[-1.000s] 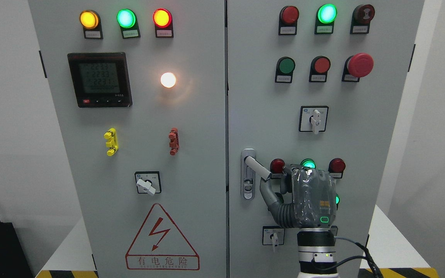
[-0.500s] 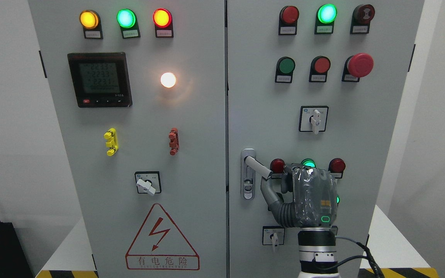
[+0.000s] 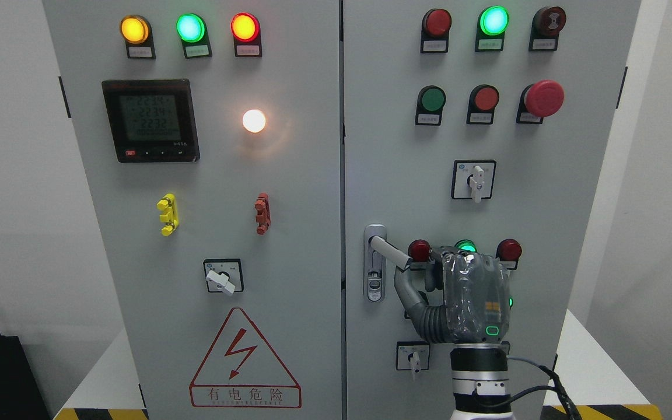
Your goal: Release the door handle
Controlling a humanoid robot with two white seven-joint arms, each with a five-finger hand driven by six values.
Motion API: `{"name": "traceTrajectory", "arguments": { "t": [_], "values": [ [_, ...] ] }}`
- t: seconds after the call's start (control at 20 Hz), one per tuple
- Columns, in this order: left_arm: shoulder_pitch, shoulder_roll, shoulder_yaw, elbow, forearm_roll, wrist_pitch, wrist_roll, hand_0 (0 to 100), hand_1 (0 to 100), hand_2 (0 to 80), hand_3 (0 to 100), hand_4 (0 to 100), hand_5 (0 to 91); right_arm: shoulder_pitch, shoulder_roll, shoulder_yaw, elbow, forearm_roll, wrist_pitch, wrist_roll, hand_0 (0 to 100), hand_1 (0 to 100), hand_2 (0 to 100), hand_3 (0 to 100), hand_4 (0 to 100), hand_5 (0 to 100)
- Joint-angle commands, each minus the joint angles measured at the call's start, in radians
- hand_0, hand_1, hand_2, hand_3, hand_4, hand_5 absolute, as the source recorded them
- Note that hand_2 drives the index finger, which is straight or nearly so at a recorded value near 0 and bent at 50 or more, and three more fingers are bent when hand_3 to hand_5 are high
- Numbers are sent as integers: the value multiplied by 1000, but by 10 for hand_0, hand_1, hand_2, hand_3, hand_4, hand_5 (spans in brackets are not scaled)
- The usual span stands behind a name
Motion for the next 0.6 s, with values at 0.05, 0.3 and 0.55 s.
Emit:
{"name": "traceTrajectory", "arguments": {
  "t": [0.05, 0.3, 0.55],
  "values": [
    [0, 0, -14, 20, 0, -1, -1, 120, 389, 0, 0, 0, 0, -5, -1, 0, -1, -19, 2, 1, 465, 560, 935, 1000, 1000, 1000],
    [0, 1, -15, 20, 0, -1, -1, 120, 389, 0, 0, 0, 0, -7, -1, 0, -1, -19, 2, 1, 465, 560, 936, 1000, 1000, 1000],
    [0, 0, -15, 20, 0, -1, -1, 120, 389, 0, 0, 0, 0, -10, -1, 0, -1, -20, 2, 1, 465, 559, 936, 1000, 1000, 1000]
  ]
}}
